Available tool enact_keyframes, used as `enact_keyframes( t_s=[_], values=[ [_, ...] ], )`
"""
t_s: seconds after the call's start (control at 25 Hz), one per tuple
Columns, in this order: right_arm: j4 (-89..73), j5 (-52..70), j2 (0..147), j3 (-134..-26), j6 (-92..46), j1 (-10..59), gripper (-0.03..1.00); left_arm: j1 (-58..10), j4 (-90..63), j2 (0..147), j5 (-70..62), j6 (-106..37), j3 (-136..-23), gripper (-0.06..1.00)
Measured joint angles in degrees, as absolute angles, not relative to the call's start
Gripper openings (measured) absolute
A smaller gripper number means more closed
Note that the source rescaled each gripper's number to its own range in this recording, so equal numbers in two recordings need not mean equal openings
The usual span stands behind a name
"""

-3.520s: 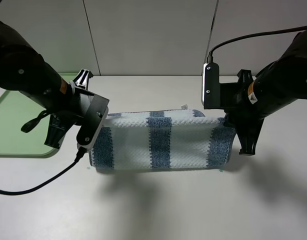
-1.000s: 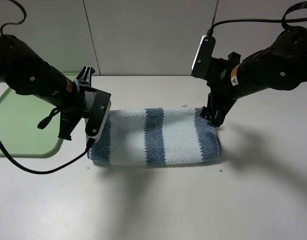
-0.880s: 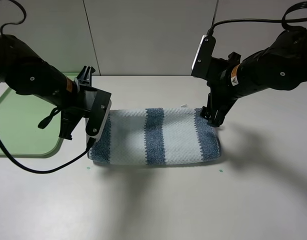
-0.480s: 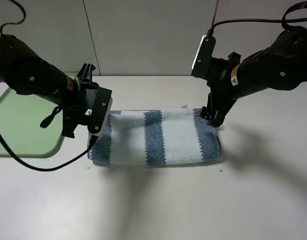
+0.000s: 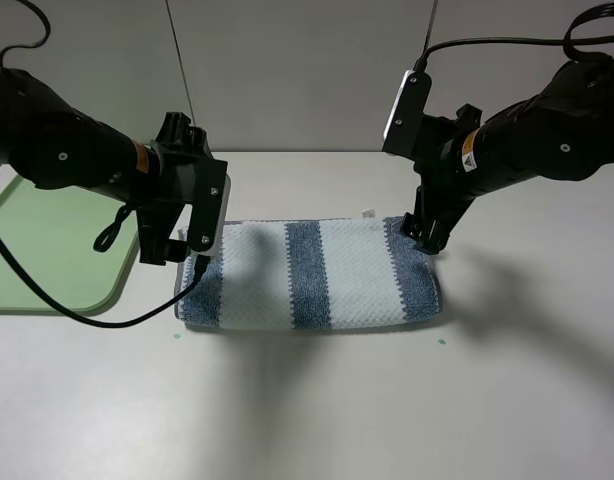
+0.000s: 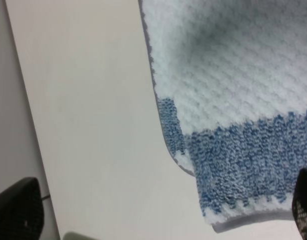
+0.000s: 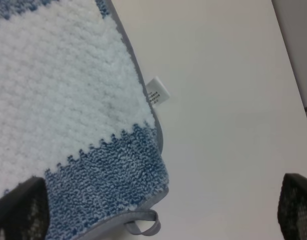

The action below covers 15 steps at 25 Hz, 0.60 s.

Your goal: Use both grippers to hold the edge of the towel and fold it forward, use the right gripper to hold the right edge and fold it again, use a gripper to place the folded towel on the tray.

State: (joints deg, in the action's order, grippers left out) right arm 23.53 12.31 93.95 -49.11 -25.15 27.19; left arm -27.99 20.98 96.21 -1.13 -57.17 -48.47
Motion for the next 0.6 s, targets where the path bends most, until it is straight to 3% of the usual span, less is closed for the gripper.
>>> enact_keyframes(
  t_s=[0.6],
  values=[
    [23.03,12.31,93.95,-49.11,-24.88,27.19,1.0,-27.99,20.98,96.21,-0.94,-57.17,-48.47,1.0]
  ],
)
